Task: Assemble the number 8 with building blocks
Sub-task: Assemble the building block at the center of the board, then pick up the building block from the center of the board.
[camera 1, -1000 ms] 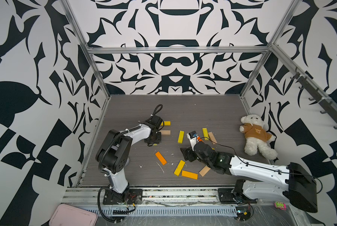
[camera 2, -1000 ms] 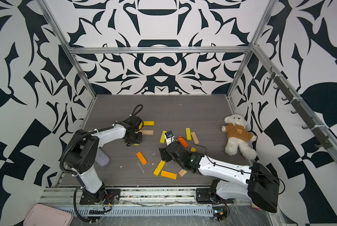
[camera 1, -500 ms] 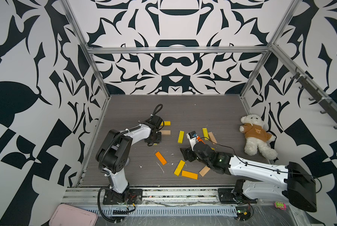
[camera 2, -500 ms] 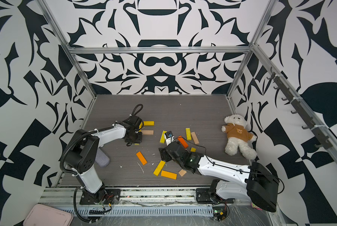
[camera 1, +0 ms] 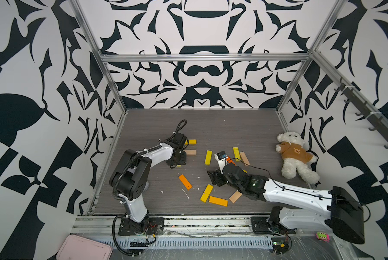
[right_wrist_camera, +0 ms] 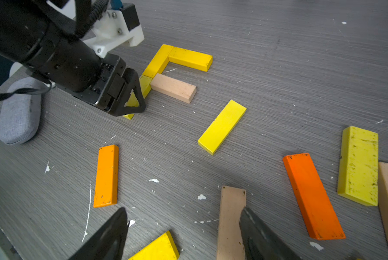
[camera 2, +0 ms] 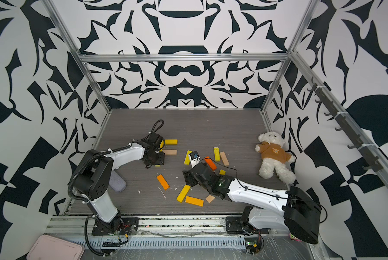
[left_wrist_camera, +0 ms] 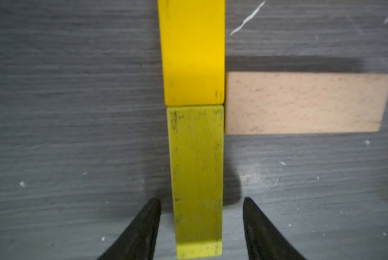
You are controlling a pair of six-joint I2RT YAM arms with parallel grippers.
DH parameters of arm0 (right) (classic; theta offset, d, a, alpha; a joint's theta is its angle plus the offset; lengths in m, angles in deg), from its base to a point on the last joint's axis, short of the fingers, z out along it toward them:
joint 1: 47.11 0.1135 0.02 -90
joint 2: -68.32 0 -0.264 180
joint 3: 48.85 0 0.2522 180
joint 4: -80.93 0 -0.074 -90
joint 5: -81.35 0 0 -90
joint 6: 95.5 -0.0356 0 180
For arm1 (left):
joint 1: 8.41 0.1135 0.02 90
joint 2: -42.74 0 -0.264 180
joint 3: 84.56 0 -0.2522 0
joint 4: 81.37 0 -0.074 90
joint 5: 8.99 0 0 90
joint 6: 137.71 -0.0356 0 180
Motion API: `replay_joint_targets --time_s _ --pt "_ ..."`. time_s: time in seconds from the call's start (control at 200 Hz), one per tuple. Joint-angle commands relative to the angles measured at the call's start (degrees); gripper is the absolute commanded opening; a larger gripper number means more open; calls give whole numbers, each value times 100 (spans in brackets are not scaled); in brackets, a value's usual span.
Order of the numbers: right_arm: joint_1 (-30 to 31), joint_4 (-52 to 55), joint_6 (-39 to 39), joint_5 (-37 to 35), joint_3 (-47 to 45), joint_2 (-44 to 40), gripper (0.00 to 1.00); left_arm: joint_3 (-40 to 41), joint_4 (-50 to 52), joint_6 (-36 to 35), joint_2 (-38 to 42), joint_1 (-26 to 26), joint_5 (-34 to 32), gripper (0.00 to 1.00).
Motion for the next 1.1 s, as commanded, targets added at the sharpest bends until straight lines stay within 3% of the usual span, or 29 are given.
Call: replay_joint_targets --time_s 0.0,0.17,0.235,0.445,0.685,0.88,1.095 --pt "-27 219 171 -6 276 68 76 288 178 196 512 23 182 66" --pt "-21 422 260 227 557 318 72 795 -152 223 1525 23 555 84" --pt "-16 501 233 336 713 489 70 1009 -266 246 1980 32 634 100" --pt "29 853 -52 529 1445 1339 64 1555 -145 351 3637 419 985 99" --pt "222 999 -103 856 2297 2526 59 1602 843 150 5000 1588 1718 99" --pt "424 1347 -90 871 3204 3457 59 1356 1457 -336 5674 1742 1147 99" --pt "637 1694 -215 708 4033 4277 59 1174 1760 -704 5894 1777 639 99"
